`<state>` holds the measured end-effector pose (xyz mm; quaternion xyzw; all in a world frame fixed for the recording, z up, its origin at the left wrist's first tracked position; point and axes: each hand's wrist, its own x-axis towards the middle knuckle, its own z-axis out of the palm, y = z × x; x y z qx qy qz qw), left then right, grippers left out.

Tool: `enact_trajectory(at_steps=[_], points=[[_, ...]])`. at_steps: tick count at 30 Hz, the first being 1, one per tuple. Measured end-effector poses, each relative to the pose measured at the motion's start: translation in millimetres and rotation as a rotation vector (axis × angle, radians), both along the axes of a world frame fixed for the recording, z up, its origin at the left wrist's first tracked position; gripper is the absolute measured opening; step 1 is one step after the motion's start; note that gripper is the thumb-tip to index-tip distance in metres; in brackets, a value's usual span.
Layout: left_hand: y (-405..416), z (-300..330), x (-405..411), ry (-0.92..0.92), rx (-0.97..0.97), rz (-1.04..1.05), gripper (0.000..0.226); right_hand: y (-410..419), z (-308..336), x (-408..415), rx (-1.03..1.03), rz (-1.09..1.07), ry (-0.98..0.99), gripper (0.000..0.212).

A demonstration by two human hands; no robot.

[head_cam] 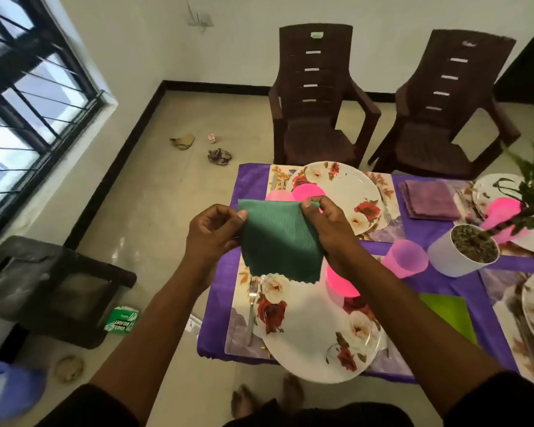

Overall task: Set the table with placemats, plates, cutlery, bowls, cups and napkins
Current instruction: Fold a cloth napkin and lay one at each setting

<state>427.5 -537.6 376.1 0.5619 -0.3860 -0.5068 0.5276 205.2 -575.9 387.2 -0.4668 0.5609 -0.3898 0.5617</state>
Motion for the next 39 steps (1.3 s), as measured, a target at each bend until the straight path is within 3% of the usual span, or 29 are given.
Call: enact_trajectory(at_steps=[4, 8, 18, 27, 30, 35, 39], points=[[4, -6, -4, -0.090, 0.003, -0.046, 0.019, 9, -15, -9, 0.014, 0.006, 0.008, 0.032], [-5, 2, -9, -0.051, 0.053, -0.027, 0.026, 0, -11, -15, -0.043, 0.028, 0.061, 0.026], [-9, -4, 25, -0.072, -0.008, 0.038, 0.007, 0, -20, 15, -0.090, 0.072, 0.138, 0.018], [-42, -14, 88, -0.160, 0.024, -0.108, 0.015, 19, -32, 85, -0.018, -0.144, 0.067, 0.024], [-64, -8, 113, -0.185, 0.012, -0.162, 0.019, 21, -24, 116, -0.051, -0.282, -0.043, 0.024], [-75, -10, 147, -0.200, 0.044, -0.230, 0.022, 41, -36, 166, 0.009, -0.290, -0.553, 0.045], [-90, -7, 170, -0.113, 0.106, -0.257, 0.019, 44, -41, 198, 0.003, -0.306, -0.571, 0.051]])
